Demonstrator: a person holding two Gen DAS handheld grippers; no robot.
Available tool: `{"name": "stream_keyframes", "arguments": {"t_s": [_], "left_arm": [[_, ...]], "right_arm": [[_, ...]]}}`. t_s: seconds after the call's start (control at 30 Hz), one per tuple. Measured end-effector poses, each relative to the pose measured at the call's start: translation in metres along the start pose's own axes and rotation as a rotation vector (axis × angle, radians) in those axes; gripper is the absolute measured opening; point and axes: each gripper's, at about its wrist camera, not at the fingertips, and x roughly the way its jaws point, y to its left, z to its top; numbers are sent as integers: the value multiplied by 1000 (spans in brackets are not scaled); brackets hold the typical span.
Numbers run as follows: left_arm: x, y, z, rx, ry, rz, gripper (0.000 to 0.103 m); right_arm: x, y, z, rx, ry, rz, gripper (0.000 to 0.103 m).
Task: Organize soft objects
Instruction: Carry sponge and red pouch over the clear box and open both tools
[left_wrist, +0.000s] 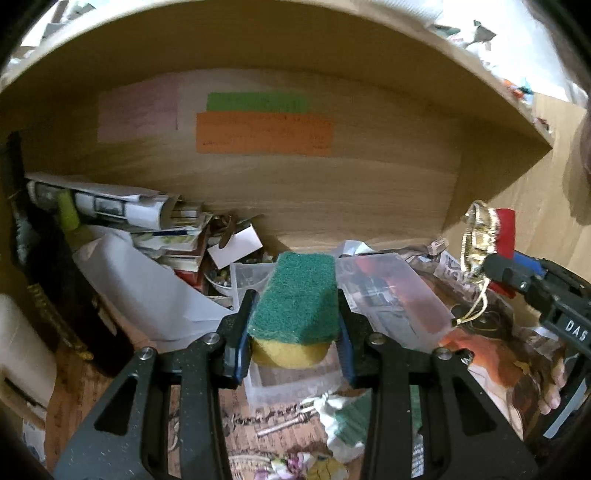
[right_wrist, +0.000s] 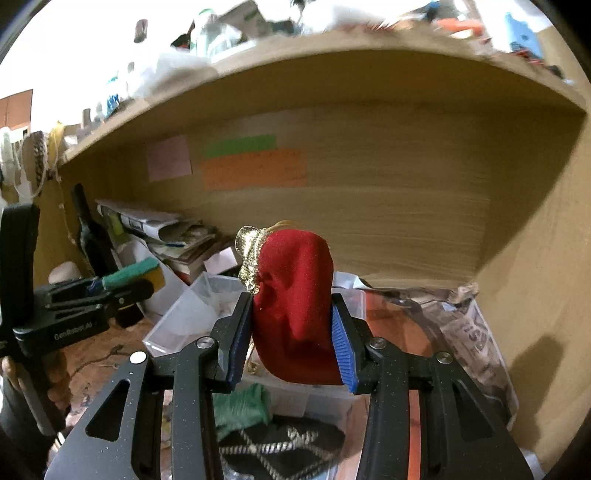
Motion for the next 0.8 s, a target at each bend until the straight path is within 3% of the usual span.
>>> {"name": "stream_keyframes", "arguments": {"t_s": [0.6,0.8], "left_arm": [[123,-10,-5,53,350,-62,38],[140,-16,-8,94,394,-51,39]], "right_arm": [[115,-14,-18,-59,346,15,38],[132,-16,-24,-69,418,33,38]]}}
